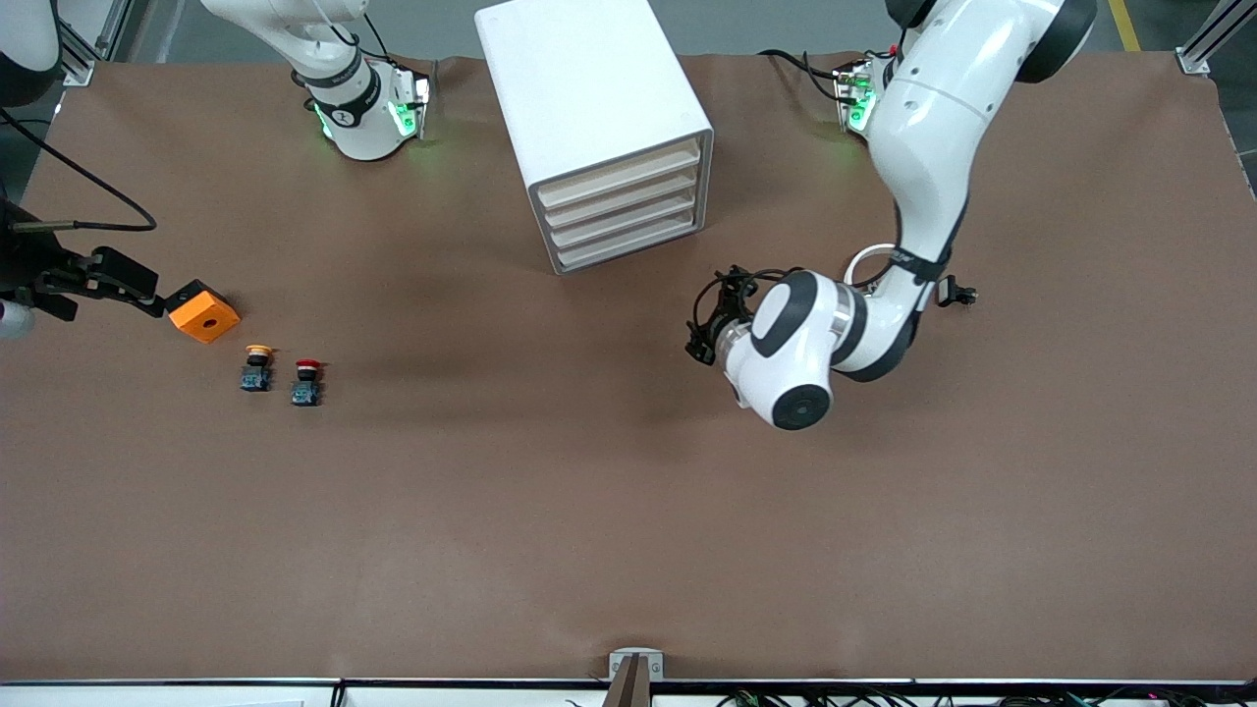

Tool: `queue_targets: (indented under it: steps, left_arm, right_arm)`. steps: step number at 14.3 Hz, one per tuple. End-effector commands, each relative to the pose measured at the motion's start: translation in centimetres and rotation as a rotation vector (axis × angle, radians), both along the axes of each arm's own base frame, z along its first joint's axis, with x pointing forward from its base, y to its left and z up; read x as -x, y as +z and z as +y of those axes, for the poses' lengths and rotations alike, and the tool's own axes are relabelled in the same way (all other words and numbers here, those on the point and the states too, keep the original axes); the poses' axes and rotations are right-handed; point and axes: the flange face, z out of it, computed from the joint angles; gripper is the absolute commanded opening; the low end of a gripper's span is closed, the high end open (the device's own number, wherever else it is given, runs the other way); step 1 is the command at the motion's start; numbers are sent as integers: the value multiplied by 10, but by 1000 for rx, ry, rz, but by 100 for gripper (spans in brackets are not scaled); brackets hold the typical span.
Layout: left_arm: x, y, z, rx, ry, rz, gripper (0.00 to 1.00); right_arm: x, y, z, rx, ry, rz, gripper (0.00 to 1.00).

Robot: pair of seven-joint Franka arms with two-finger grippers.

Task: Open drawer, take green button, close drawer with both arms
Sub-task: 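Reach the left gripper to the cabinet's second drawer handle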

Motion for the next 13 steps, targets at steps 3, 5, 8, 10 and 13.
queue_targets:
  steps: [3, 5, 8, 10, 13]
  left_arm:
    - [6, -33, -5, -13, 3, 46, 100]
    - [9, -33, -10, -22, 23, 62, 100]
    - [24, -42, -25, -104, 87, 115, 100]
    - [33, -45, -38, -193, 197, 188, 100]
    - [38, -48, -48, -257, 339, 311, 93]
  right_arm:
    - [4, 6, 2, -4, 2, -7, 100]
    - [4, 6, 3, -4, 4, -7, 100]
    - [4, 6, 4, -2, 5, -7, 100]
    - [4, 6, 3, -1, 4, -6, 100]
    - [4, 6, 3, -1, 4, -7, 100]
